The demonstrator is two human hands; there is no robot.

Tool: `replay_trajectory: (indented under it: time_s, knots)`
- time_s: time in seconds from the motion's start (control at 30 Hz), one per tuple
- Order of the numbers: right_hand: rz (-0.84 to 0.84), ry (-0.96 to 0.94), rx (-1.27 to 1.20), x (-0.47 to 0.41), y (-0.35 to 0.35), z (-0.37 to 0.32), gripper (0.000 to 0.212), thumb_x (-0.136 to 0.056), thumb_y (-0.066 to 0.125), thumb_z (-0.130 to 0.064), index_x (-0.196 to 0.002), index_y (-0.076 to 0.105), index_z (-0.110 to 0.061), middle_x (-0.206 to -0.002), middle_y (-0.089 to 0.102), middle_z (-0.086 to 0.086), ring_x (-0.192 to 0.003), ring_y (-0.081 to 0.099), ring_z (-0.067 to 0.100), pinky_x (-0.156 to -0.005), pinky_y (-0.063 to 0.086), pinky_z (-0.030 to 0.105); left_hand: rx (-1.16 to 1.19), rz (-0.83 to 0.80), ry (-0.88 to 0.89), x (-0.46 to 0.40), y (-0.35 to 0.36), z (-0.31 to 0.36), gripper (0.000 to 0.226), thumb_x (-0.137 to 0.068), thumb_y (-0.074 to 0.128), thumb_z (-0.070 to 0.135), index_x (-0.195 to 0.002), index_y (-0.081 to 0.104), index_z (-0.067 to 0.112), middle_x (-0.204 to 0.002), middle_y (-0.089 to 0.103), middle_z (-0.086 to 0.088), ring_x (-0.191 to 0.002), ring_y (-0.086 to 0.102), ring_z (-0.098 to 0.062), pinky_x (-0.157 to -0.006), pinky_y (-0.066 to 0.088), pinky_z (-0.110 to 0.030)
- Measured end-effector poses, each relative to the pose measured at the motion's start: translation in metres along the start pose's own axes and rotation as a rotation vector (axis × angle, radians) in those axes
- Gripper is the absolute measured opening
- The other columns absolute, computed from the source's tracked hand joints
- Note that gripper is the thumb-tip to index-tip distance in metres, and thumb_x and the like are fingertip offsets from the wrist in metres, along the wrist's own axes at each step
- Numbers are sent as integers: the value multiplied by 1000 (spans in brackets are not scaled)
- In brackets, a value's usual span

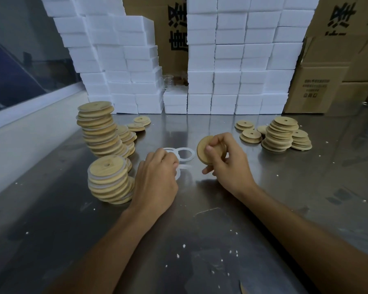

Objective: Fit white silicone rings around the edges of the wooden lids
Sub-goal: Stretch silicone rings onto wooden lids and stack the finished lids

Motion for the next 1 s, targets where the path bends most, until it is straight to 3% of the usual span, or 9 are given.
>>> replay_trajectory:
  time_s: [0.07,0.13,0.17,0.27,0.37,0.5,0.83,1.0]
  knots:
    - [13,5,-16,-1,1,-2,13,-100,55,-17,-92,54,-26,-92,61,0,-74,70,26,-52,51,23,193,73,-35,-1,-1,2,13,-91,58,2,-80,59,10,-87,53,-1,-79,50,-19,-70,38,-27]
    - [-19,17,1,-1,0,-5,12,-102,52,-24,-92,58,-21,-88,63,1,-82,66,29,-60,55,37,407,99,-138,-2,0,4,14,-92,59,5,-79,60,10,-86,56,2,-77,52,-11,-70,40,-18]
    - [-49,20,-7,0,1,-7,19,-103,50,-28,-91,61,-17,-87,64,4,-81,65,29,-61,56,40,510,89,-204,-2,1,5,13,-93,59,7,-80,62,9,-86,59,1,-78,56,-10,-71,44,-19]
    - [-155,-17,-60,6,11,-15,38,-104,43,-38,-91,67,-11,-84,67,8,-77,64,22,-60,55,39,818,3,-437,-2,4,7,14,-97,56,11,-88,64,6,-92,68,-12,-84,68,-23,-72,59,-42]
    - [-230,-53,-54,11,21,-18,46,-100,42,-47,-91,68,-10,-85,66,7,-81,62,19,-71,50,36,1065,-40,-614,-1,6,10,17,-98,55,16,-87,64,7,-96,69,-15,-81,72,-22,-57,60,-37]
    - [-160,-47,-18,9,21,-13,31,-102,50,-34,-88,63,-10,-81,65,4,-80,62,24,-70,53,45,1094,-18,-683,-1,8,9,17,-101,49,16,-91,59,7,-97,69,-16,-86,72,-28,-54,58,-31]
    - [-126,-115,52,10,22,-9,21,-101,53,-36,-95,63,-18,-82,65,-5,-74,64,14,-62,55,44,1059,38,-632,2,11,9,6,-93,63,12,-89,61,8,-95,71,-10,-82,73,-25,-55,59,-33]
    - [-85,-81,-1,8,21,-9,13,-98,60,-28,-94,66,-17,-84,69,-7,-79,66,13,-68,58,40,1056,75,-617,1,11,2,11,-93,62,8,-83,65,10,-92,72,-11,-83,74,-22,-61,60,-31]
Point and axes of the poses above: each hand's wrist, its own x-axis away from the middle knuckle, its own y-axis out of the palm, z = x × y, the point moved 1 cm from there along -x, towards the middle knuckle
